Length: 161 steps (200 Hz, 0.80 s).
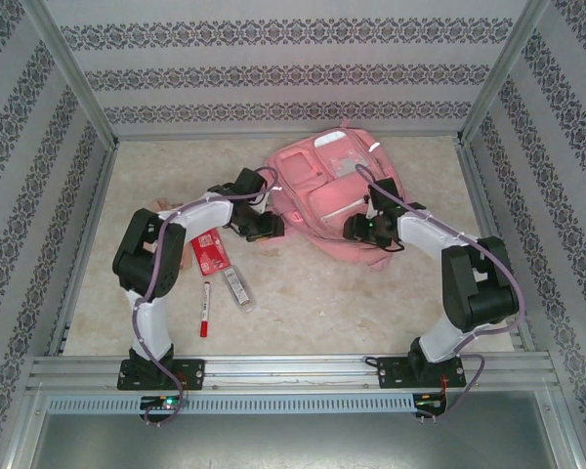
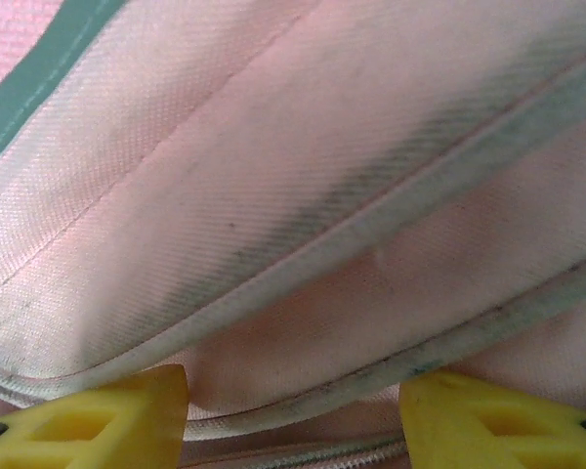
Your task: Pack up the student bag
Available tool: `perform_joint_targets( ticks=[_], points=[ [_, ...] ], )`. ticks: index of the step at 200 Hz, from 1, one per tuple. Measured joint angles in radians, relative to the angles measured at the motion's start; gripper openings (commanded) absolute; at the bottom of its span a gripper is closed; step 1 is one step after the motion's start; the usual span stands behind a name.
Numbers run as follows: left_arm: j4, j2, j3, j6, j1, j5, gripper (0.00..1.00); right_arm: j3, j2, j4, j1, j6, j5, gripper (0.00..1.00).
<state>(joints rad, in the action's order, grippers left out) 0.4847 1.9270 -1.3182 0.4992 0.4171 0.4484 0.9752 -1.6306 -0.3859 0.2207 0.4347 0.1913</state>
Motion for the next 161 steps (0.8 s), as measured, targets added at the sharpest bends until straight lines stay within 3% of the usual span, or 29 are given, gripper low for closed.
perform_joint_targets(
  ticks=[32, 59, 111, 161],
  points=[
    [0.025, -0.117, 0.023, -0.024, -0.003, -0.011, 0.55, 0.014, 0.033, -0.05, -0.009, -0.052, -0.011, 0.62],
    [0.066, -0.145, -0.062, -0.062, -0.011, -0.056, 0.56, 0.014, 0.129, -0.094, 0.024, -0.104, -0.019, 0.61],
    [0.095, 0.132, -0.396, 0.006, -0.04, -0.095, 0.54, 0.064, 0.197, -0.155, 0.234, -0.177, -0.059, 0.63],
    [0.105, 0.297, -0.456, 0.096, -0.042, -0.152, 0.54, 0.074, 0.163, -0.104, 0.312, -0.176, -0.068, 0.62]
  ],
)
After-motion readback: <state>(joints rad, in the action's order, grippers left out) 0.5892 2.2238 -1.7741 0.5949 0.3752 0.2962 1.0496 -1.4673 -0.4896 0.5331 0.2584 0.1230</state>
